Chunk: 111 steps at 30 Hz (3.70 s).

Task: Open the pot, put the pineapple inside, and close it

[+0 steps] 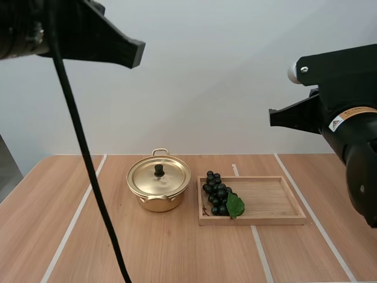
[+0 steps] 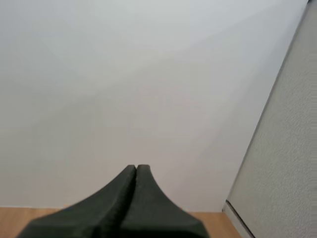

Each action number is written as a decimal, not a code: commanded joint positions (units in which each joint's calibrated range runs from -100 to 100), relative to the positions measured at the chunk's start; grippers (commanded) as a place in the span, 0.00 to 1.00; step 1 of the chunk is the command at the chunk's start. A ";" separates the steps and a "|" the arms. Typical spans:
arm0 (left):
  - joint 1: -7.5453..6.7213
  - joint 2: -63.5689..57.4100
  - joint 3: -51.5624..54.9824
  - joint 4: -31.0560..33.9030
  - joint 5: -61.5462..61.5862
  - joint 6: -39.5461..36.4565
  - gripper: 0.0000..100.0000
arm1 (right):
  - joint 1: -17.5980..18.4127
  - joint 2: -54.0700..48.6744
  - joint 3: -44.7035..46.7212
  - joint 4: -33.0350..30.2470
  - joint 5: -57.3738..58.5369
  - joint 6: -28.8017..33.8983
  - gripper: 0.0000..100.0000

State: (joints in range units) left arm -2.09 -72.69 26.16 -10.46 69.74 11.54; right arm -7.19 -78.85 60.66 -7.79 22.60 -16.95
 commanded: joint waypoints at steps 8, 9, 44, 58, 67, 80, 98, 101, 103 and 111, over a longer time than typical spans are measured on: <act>0.50 -18.89 19.65 -1.01 -15.23 -1.87 0.00 | -0.17 -8.66 -0.02 -0.55 0.73 -0.21 0.00; 0.50 -20.38 21.58 -1.01 -17.71 -2.24 0.00 | -0.17 -8.55 -0.02 -0.55 1.65 -0.21 0.00; 2.02 -27.31 53.63 0.39 -36.50 -6.56 0.00 | 3.44 -9.35 -0.02 6.66 16.96 -0.21 0.00; -2.42 -27.31 66.99 0.85 -54.16 -6.56 0.00 | 2.44 -15.63 7.02 13.66 12.79 -11.00 0.00; -2.01 -27.31 71.46 0.85 -54.23 -6.56 0.00 | 3.26 -21.15 26.96 13.54 -13.19 -12.13 0.00; 1.02 -27.31 73.79 0.85 -54.24 -10.86 0.00 | 4.40 -21.15 28.27 16.19 -5.35 -11.01 0.00; 2.31 -27.31 73.84 0.85 -45.07 -11.46 0.00 | 5.21 -21.15 35.38 10.96 11.03 -8.33 0.00; 2.50 -27.31 73.84 0.85 -44.93 -11.46 0.00 | 5.28 -21.15 38.87 8.95 8.70 -8.33 0.00; 2.55 -27.31 73.84 0.85 -44.31 -11.59 0.00 | 5.53 -21.15 39.34 8.42 7.14 -8.33 0.00; 3.21 -27.31 73.84 0.85 -40.04 -11.79 0.00 | 6.23 -21.15 39.34 8.12 7.47 -5.13 0.00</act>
State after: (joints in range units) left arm 0.86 -99.72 99.87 -9.55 28.47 0.34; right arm -1.26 -99.68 99.82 0.71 31.52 -23.75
